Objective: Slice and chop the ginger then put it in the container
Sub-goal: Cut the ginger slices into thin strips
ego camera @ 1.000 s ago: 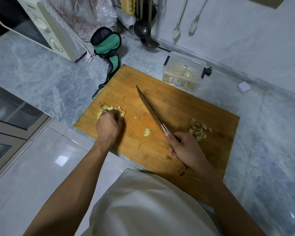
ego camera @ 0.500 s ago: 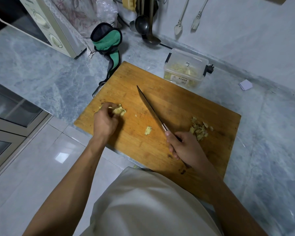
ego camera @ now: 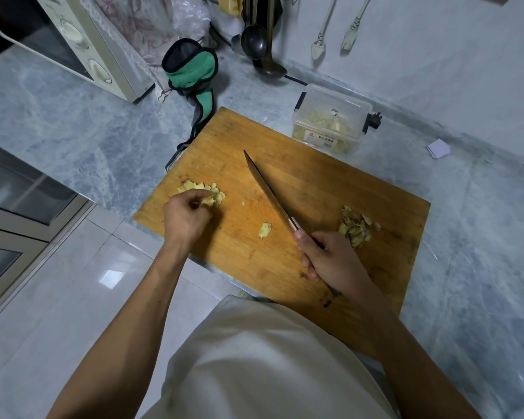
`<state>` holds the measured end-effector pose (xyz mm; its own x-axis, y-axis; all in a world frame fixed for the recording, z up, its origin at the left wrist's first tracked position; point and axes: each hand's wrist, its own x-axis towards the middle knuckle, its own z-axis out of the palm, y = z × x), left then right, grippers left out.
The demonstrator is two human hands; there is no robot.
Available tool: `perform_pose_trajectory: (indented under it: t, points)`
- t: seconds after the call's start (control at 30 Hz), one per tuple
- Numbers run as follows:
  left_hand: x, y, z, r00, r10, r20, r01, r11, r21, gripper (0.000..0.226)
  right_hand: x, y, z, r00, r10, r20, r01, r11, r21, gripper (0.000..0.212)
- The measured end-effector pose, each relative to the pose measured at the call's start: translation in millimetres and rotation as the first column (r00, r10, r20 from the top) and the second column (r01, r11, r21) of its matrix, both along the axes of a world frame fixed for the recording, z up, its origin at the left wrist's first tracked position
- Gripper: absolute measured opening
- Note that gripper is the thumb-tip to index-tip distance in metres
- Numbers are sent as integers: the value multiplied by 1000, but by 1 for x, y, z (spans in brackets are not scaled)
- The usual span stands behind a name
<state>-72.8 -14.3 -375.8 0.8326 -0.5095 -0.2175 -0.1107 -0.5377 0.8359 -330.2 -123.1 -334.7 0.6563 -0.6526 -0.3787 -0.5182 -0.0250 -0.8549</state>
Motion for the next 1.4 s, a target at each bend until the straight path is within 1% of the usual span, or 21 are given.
perform_pose_trajectory:
  t: [0.1,0.2,0.3,0.37,0.43,0.47,0.5,0.57,0.6,0.63,0.7,0.73,0.77,0.8,0.87,0.93,1.07,1.2,1.27,1.33,1.4]
  points:
    - [-1,1,2,991,-63,117,53,995,85,36,0,1,0,1000,1,-1,-1,1000,0,60]
    - [0,3,4,976,-119,184,91,984,153,36,1,1,0,1000,3,-12,-3,1000,-10,58]
    - [-1,3,8,937,-179,300,143,980,139,32,1,1,-1,1000,3,-16,-3,1000,-21,58]
    - [-1,1,11,927,-193,322,147,976,159,44,0,1,-2,1000,6,-17,-7,1000,-25,58]
    - [0,1,10,934,-196,298,147,973,179,65,0,2,-2,1000,5,-17,-5,1000,-20,58]
    - [1,2,7,937,-197,289,144,970,195,71,0,1,-2,1000,3,-16,-3,1000,-16,58]
    - [2,3,6,937,-196,290,137,968,211,70,0,2,-2,1000,3,-16,-3,1000,-14,58]
    - [2,5,6,937,-164,307,101,972,210,54,-1,2,-3,1000,2,-13,-2,1000,-21,58]
    - [1,7,7,952,-113,283,63,982,180,46,-2,2,-3,1000,-2,-10,2,1000,-22,58]
    - [-1,8,8,976,-40,215,10,991,137,38,-2,2,-3,1000,-10,-6,10,1000,-18,57]
    - [-6,10,8,996,90,-17,-89,995,39,23,-4,2,-1,1000,-29,3,29,1000,-2,57]
    - [-10,11,6,984,116,-138,-117,993,-5,19,-4,2,-1,999,-36,4,36,999,-1,57]
    - [-13,12,4,968,115,-223,-126,991,-36,18,-5,2,0,999,-40,6,40,999,-8,58]
    - [-18,12,3,954,105,-281,-125,991,-51,20,-6,1,1,999,-41,9,41,999,-18,58]
    - [-27,9,2,938,87,-336,-111,992,-53,20,-9,1,2,999,-38,14,39,999,-38,59]
    - [-35,6,-2,936,45,-349,-57,998,-24,17,-13,2,3,999,-50,17,50,998,-34,60]
    - [-59,-10,-6,942,-56,-330,86,993,78,12,-23,4,3,997,-71,7,71,997,-26,60]
    - [-77,-30,-6,945,-93,-314,135,984,113,17,-30,6,3,996,-88,-10,87,996,-21,59]
    - [-81,-33,-6,961,-110,-255,153,976,155,14,-33,8,4,995,-101,-16,100,995,-18,60]
    - [-83,-33,-4,975,-149,-166,183,959,218,5,-35,11,5,994,-106,-20,106,994,-14,59]
    - [-84,-32,-2,979,-184,-87,201,943,265,5,-37,13,4,994,-109,-8,109,994,-1,59]
